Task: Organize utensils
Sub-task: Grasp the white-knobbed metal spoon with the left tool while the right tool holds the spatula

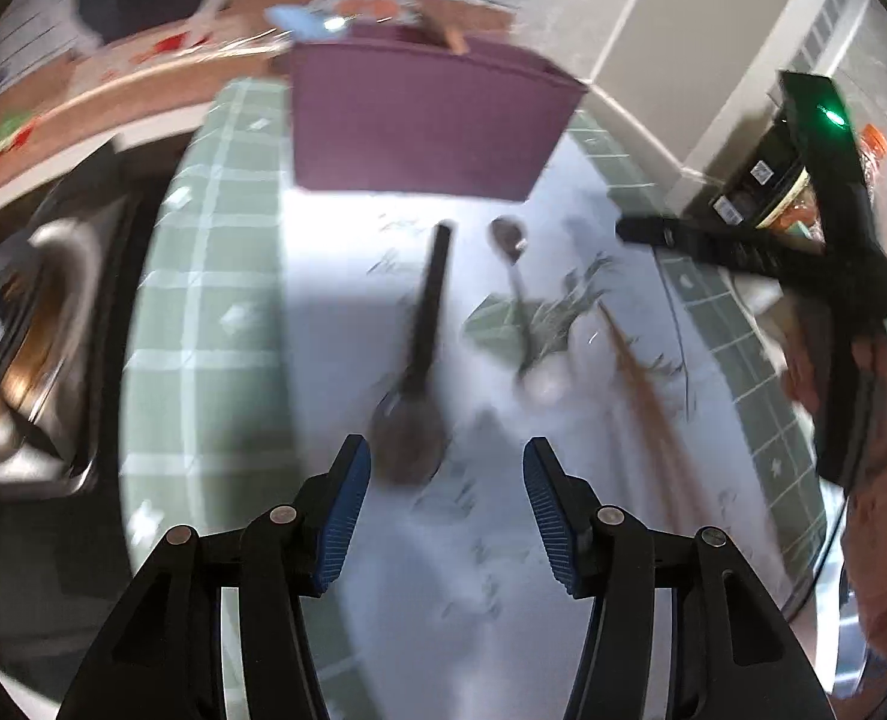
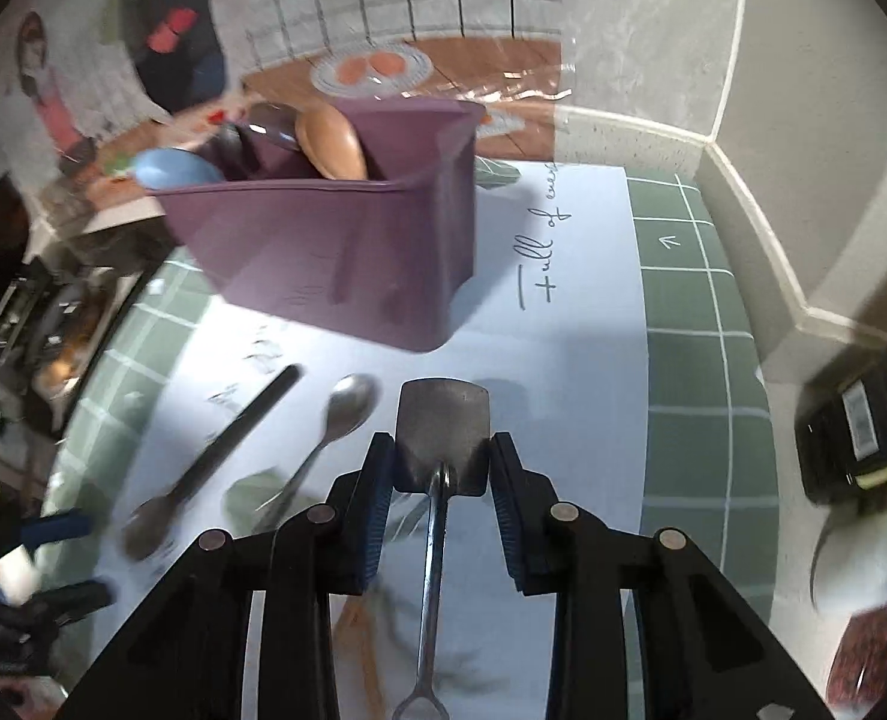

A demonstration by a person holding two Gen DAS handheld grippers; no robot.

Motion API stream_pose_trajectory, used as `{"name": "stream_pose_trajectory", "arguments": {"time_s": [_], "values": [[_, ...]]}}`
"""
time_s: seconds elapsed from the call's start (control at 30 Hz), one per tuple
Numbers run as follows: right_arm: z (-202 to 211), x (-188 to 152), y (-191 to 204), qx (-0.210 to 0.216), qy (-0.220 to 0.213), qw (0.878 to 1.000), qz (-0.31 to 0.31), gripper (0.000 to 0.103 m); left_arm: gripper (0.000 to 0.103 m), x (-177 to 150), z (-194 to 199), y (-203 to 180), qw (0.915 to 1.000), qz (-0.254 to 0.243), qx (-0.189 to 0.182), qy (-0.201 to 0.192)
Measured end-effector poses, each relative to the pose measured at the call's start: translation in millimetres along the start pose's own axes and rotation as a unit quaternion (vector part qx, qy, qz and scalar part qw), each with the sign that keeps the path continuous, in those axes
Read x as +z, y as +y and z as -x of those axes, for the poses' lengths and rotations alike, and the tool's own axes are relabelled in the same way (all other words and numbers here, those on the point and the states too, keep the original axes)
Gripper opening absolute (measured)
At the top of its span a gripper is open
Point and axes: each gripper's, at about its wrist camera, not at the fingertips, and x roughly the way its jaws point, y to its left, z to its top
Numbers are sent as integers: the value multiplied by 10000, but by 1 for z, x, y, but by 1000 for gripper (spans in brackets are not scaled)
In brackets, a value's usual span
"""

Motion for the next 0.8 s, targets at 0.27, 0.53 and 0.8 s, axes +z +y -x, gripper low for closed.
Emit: {"name": "stream_pose_trajectory", "arguments": {"time_s": [0.27,0.53,0.8], "values": [[19,-20,-6,79,-141,9994,-297,29,36,10,-32,-48,9973,-704,-60,174],[31,-25,-4,-66,-408,9986,-334,29,36,13,-56,-59,9966,-717,404,28],[45,-27,8,-95,-609,9979,-217,29,22,14,-31,-61,9920,-961,641,-501]]}}
